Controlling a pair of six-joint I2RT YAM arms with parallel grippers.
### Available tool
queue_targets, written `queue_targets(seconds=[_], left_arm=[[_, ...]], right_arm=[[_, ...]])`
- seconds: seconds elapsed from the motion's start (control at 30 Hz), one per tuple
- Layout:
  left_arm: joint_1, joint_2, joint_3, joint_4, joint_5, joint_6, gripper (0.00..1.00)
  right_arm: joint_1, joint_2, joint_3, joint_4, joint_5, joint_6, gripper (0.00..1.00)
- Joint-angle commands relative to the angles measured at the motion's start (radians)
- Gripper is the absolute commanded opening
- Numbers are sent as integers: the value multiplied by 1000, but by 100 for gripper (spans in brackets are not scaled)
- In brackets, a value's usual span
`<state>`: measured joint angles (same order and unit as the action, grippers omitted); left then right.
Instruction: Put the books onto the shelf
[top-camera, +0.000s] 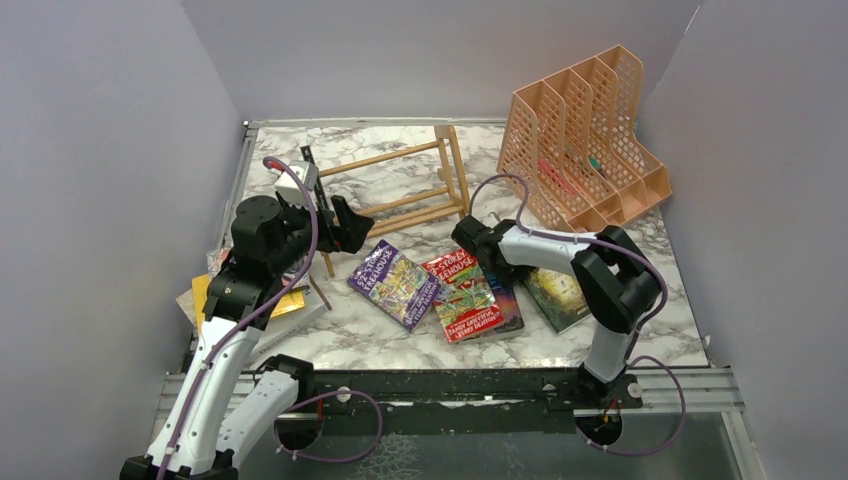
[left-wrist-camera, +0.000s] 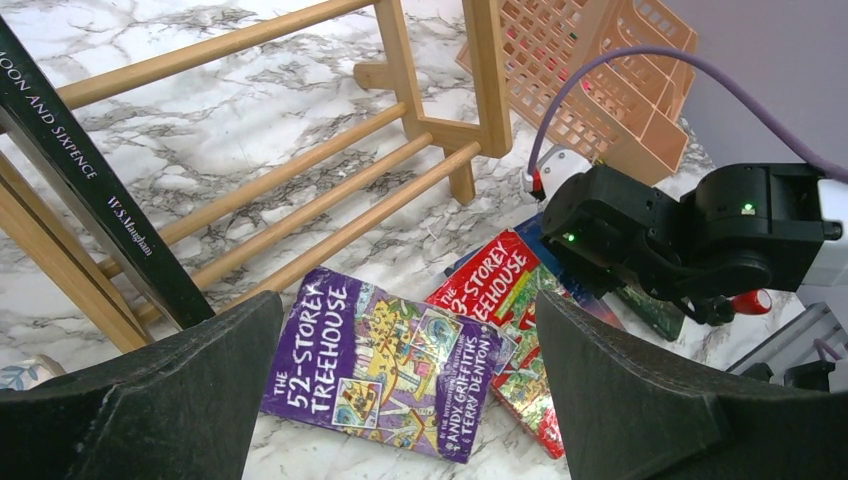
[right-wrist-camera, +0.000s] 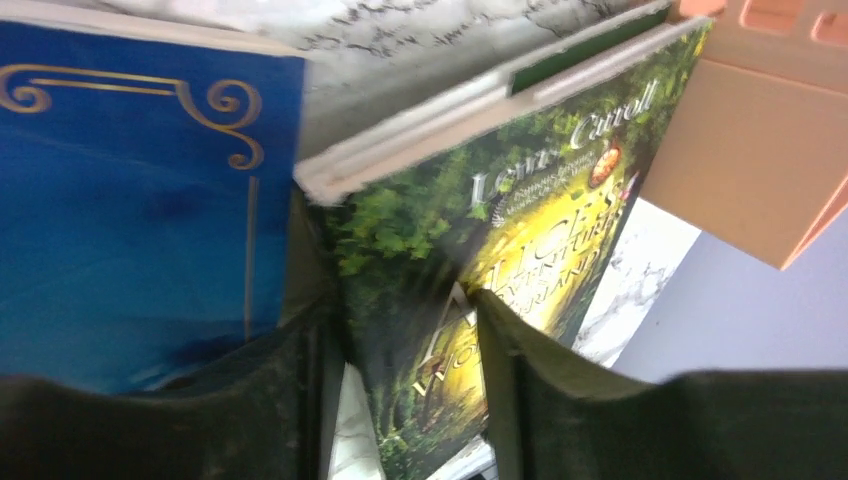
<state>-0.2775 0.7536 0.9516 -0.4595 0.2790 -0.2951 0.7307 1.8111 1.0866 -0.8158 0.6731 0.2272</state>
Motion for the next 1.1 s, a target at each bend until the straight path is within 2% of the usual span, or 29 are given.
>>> queue_targets(seconds=[0.0, 0.4, 0.83, 0.9, 1.07], left_arm=[[-6, -2, 7, -2, -22, -2, 96], [-6, 3, -8, 17, -20, -29, 96], [-6, 30, -24, 75, 94, -136, 97], [-6, 39, -29, 103, 128, -178, 96], [-6, 71, -74, 217, 231, -309, 97]], right_arm=[[38, 23, 12, 133, 28, -3, 48], [73, -164, 127, -68, 84, 76, 2], [73, -452, 219, -61, 47, 152, 1], [73, -536, 224, -12, 25, 157, 1], [73, -780, 153, 258, -109, 102, 1]])
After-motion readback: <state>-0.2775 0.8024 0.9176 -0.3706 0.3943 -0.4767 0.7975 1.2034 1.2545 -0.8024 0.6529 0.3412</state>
